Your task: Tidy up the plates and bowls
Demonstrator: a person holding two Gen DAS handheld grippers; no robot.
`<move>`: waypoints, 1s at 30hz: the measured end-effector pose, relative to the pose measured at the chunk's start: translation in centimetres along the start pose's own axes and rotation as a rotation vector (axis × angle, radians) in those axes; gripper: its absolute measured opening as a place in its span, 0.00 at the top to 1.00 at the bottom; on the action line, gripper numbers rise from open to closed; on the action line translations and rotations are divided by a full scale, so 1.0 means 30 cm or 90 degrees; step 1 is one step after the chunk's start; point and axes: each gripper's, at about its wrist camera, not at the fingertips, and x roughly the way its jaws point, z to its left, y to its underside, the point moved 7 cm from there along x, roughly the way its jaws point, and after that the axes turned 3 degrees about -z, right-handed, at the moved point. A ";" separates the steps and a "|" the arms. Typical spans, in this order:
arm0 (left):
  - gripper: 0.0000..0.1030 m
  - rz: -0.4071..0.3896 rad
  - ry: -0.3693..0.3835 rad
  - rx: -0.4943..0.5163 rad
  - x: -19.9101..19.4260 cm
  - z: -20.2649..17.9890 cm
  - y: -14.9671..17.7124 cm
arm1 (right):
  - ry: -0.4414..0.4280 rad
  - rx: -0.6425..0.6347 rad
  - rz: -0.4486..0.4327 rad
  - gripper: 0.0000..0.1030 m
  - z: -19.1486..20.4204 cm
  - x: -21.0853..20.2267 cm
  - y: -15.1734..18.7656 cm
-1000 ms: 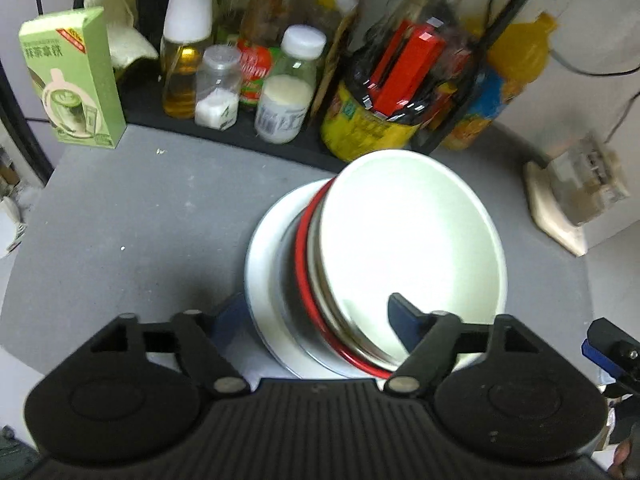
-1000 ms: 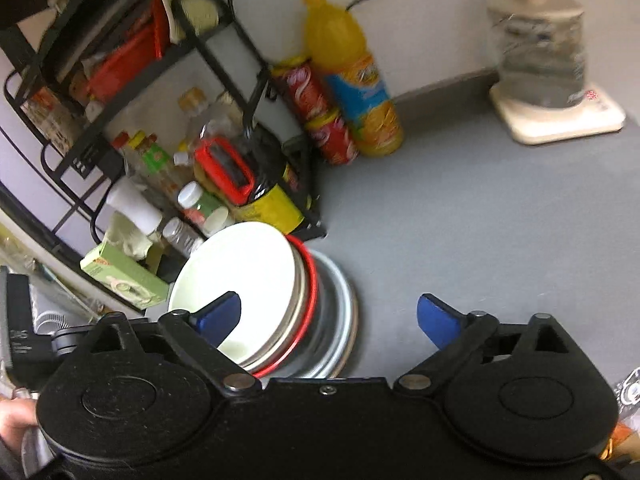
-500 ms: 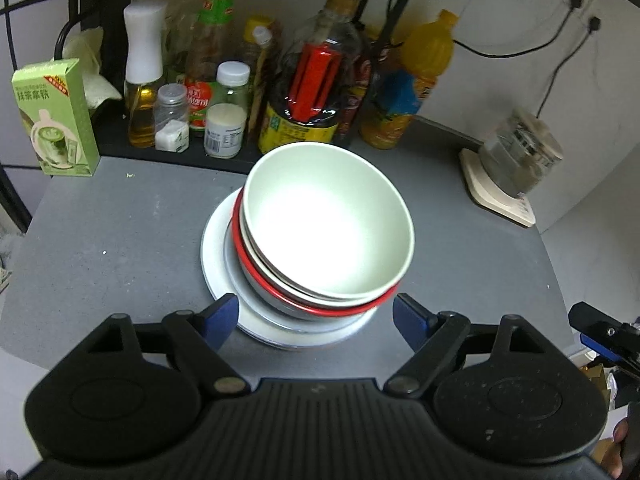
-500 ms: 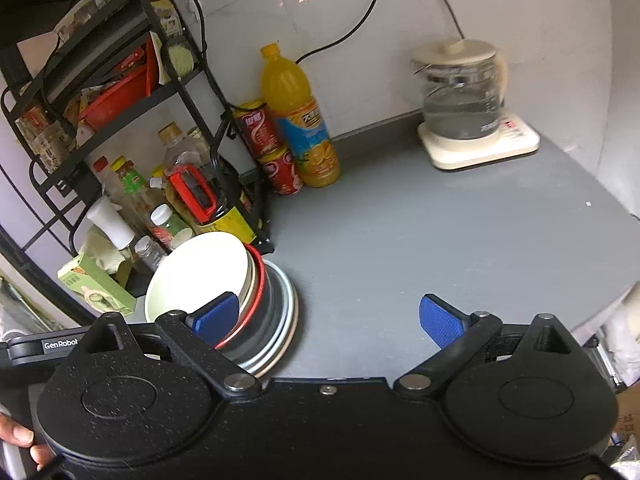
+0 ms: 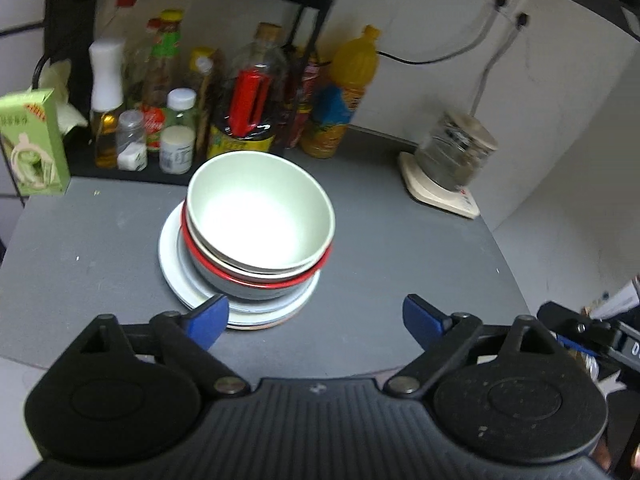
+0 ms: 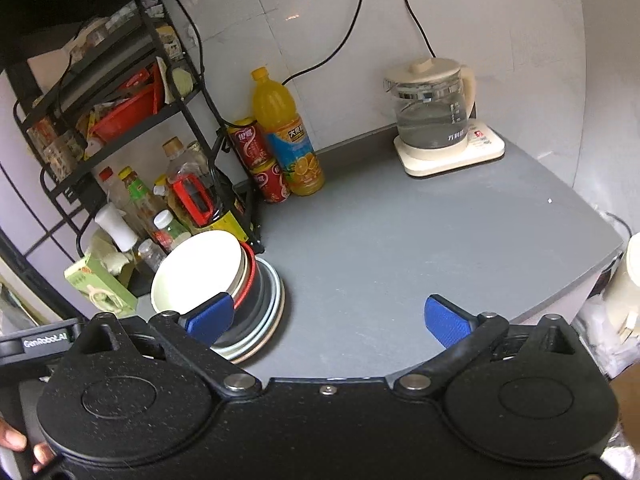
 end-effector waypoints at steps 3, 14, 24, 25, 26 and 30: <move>0.04 -0.003 0.013 0.008 -0.027 -0.025 0.010 | 0.010 -0.014 -0.012 0.00 0.000 -0.036 0.002; 0.00 -0.043 0.028 0.029 -0.126 -0.067 0.015 | 0.041 -0.029 -0.033 0.00 0.006 -0.133 0.011; 0.00 -0.053 0.022 0.061 -0.177 -0.065 0.040 | 0.061 -0.059 -0.030 0.00 0.044 -0.166 0.046; 0.00 -0.054 0.022 0.063 -0.181 -0.062 0.043 | 0.064 -0.060 -0.028 0.00 0.046 -0.166 0.051; 0.00 -0.055 0.026 0.061 -0.187 -0.060 0.046 | 0.067 -0.062 -0.027 0.00 0.049 -0.167 0.055; 0.00 -0.055 0.028 0.073 -0.201 -0.054 0.055 | 0.072 -0.073 -0.024 0.00 0.065 -0.172 0.077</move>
